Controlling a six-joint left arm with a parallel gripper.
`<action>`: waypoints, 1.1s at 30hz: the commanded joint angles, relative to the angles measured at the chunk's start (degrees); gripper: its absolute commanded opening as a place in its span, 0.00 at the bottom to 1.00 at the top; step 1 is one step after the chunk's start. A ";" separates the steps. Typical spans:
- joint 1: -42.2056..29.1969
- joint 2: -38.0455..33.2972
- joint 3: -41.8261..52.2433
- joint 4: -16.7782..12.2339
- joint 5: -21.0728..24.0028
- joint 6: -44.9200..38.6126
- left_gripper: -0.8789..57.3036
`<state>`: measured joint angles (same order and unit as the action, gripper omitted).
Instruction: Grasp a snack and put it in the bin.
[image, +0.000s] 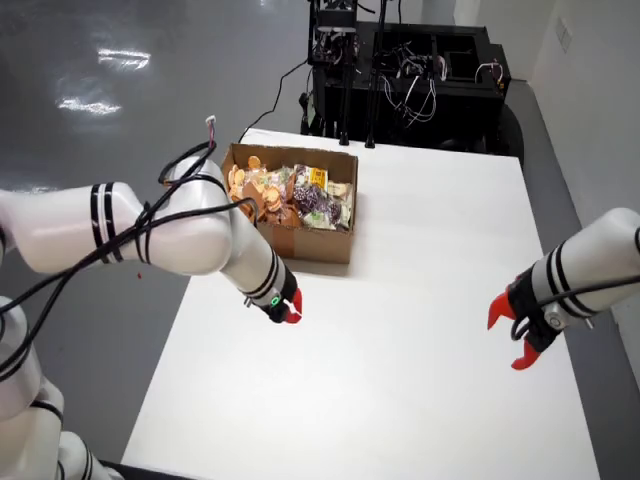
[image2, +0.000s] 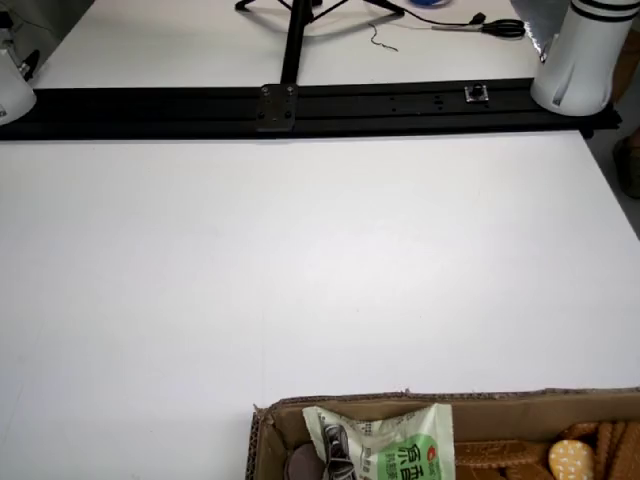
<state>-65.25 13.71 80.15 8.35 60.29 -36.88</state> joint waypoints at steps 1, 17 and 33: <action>0.30 0.00 0.00 0.00 0.00 0.03 0.03; -0.19 0.00 0.00 0.00 0.00 0.12 0.03; -0.35 0.00 0.00 0.00 0.00 0.14 0.03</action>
<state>-65.67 13.71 80.15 8.35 60.29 -36.74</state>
